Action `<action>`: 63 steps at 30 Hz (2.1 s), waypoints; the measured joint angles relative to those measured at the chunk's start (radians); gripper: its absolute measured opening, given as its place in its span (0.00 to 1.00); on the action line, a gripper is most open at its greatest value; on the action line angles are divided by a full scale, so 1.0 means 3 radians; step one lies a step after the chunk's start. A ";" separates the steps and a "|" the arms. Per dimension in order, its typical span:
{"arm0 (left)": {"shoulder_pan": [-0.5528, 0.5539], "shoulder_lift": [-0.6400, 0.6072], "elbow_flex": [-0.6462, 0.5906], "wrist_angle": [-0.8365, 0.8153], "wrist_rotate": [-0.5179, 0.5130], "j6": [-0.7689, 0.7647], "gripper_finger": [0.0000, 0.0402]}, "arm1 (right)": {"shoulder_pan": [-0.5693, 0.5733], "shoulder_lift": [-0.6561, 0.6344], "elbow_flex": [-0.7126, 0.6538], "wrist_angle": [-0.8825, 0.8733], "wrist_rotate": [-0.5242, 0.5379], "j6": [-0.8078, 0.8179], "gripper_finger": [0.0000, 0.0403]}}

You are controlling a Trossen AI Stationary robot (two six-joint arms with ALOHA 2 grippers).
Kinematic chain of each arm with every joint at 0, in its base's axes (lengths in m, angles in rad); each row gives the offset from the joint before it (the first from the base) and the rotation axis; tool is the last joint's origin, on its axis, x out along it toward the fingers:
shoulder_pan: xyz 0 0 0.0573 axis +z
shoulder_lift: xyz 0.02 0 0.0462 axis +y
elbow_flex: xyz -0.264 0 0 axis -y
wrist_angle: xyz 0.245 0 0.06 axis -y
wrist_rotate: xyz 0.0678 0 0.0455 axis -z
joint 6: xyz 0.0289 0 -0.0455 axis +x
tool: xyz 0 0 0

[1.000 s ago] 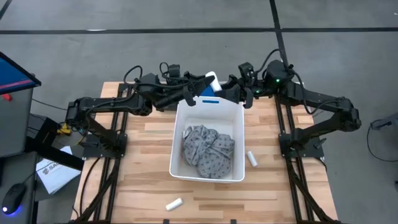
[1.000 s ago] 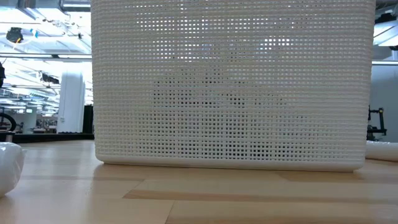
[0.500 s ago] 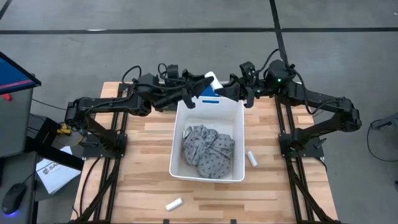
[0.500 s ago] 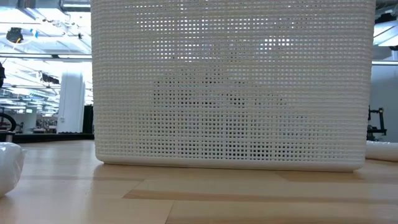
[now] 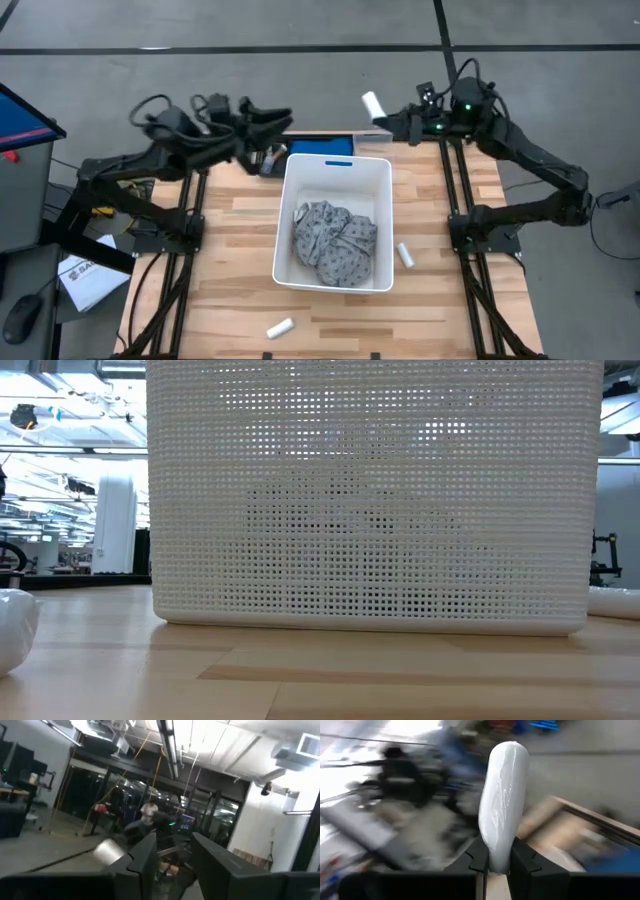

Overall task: Pick & place medical supplies in basket/bin
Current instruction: Put the bottom left white bandage into the transparent bin, then put the top white bandage into the transparent bin

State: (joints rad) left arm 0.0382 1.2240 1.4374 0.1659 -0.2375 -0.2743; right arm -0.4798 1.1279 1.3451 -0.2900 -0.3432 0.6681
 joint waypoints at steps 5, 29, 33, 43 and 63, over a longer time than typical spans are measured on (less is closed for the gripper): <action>-0.0157 -0.0173 0.0009 -0.0573 -0.0264 -0.0063 0.28 | -0.0481 -0.0056 -0.0004 -0.1235 0.0406 -0.0226 0.09; -0.0283 0.0006 0.0002 -0.0781 -0.0546 -0.0260 0.29 | -0.1475 0.0483 -0.1839 -0.0700 -0.0260 -0.0689 0.09; -0.0283 0.0008 0.0002 -0.0773 -0.0616 -0.0316 0.29 | -0.1500 0.0590 -0.1966 -0.0426 -0.0272 -0.0608 0.09; -0.0283 0.0007 0.0002 -0.0767 -0.0633 -0.0421 0.29 | -0.1500 0.1003 -0.1966 0.0051 -0.0423 -0.0724 0.14; -0.0283 0.0009 0.0002 -0.0949 -0.0629 -0.0357 0.29 | -0.1682 0.0618 -0.1965 0.0155 -0.0615 -0.0657 0.47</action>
State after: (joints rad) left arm -0.0467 1.2266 1.4380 -0.1188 -0.4263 -0.3815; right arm -0.9843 1.3133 0.7555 -0.2434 -0.5278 0.4709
